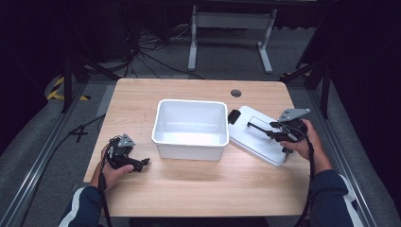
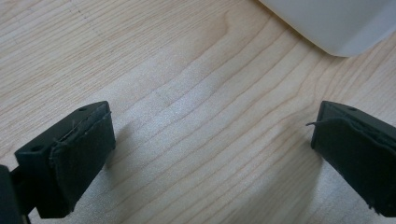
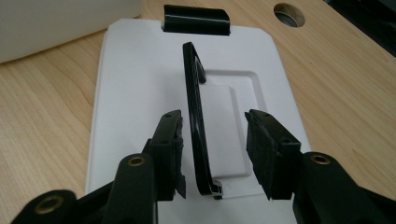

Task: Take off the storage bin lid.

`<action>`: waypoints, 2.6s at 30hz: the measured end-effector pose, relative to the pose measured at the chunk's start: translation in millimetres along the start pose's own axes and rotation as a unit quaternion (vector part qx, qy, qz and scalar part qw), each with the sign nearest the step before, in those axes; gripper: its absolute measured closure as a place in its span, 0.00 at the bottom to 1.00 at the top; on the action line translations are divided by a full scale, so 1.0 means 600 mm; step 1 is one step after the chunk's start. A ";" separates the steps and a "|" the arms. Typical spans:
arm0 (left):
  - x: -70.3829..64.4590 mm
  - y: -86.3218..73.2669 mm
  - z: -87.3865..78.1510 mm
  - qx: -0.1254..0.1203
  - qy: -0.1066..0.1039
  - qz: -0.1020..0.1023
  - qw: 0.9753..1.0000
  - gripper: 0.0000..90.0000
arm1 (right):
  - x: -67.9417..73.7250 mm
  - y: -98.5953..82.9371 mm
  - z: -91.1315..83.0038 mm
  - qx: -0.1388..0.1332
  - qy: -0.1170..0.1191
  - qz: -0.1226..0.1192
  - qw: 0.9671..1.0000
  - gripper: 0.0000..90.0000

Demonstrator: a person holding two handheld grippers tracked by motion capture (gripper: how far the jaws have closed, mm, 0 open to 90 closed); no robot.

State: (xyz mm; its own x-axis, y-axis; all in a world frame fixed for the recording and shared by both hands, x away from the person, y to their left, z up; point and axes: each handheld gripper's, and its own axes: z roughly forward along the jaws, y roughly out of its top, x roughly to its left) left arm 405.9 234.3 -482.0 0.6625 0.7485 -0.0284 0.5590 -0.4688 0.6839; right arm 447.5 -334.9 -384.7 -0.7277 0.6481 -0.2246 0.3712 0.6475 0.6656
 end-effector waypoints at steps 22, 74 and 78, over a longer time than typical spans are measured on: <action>0.003 0.004 0.003 -0.004 -0.001 0.011 1.000 0.00 | 0.026 -0.002 -0.031 0.000 0.004 -0.013 1.000 0.55; 0.002 0.004 0.002 -0.001 -0.001 0.009 1.000 0.00 | 0.070 -0.084 -0.113 -0.039 -0.038 0.003 0.998 0.34; 0.002 0.003 0.002 -0.002 -0.001 0.009 1.000 0.00 | 0.071 -0.099 -0.112 -0.039 -0.043 0.011 0.998 0.31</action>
State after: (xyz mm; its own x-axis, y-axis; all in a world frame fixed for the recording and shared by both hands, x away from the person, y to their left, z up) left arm 408.6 233.7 -481.7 0.6735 0.7390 -0.0175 0.5446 -0.4800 0.6877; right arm 355.8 -372.7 -385.7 -0.6657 0.6965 -0.2679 0.3384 0.6017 0.7235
